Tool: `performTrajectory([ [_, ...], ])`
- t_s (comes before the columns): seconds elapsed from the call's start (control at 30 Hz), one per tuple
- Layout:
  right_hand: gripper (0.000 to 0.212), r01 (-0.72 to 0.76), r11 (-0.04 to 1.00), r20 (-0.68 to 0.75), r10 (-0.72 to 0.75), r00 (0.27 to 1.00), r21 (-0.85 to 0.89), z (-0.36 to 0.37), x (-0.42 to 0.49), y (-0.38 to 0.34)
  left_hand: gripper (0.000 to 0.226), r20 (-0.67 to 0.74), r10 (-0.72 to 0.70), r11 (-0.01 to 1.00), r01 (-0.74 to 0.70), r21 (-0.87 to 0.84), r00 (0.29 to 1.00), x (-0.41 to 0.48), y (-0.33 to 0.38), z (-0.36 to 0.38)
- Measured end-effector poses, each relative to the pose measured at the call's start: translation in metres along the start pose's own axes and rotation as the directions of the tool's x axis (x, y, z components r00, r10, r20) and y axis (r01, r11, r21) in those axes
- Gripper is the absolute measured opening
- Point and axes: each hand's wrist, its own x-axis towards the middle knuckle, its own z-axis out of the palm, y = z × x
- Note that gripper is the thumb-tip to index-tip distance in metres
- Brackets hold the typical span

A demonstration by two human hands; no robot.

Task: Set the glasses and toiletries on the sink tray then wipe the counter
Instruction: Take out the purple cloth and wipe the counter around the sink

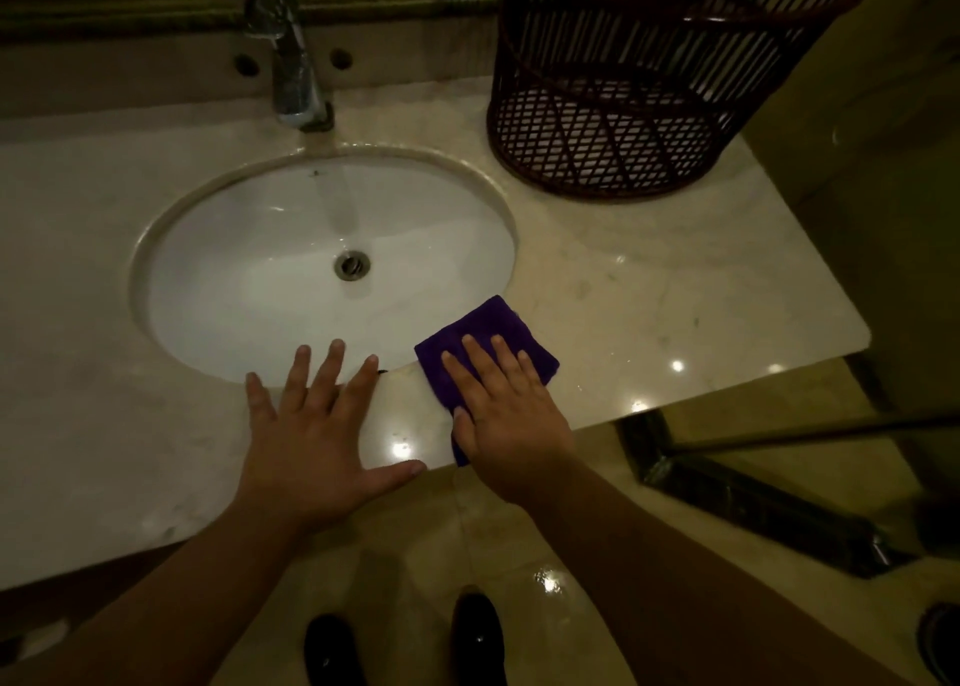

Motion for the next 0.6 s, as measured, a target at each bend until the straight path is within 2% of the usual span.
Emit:
performTrajectory([
  [0.17,0.064,-0.015,1.0,0.003,0.015,1.0,-0.01,-0.006,0.0,0.023,0.126,-0.086,0.075,0.995,-0.08,-0.062,0.993,0.039,0.054,-0.015],
  [0.33,0.065,-0.074,0.997,-0.004,0.074,0.997,-0.02,-0.008,0.003,0.056,0.128,-0.013,0.033,0.997,-0.033,-0.071,0.999,0.052,0.083,0.007],
  [0.6,0.064,-0.095,0.995,-0.023,0.095,0.995,-0.009,-0.011,0.008,0.077,0.124,0.004,0.01,0.994,-0.01,-0.105,1.0,0.055,0.082,0.014],
])
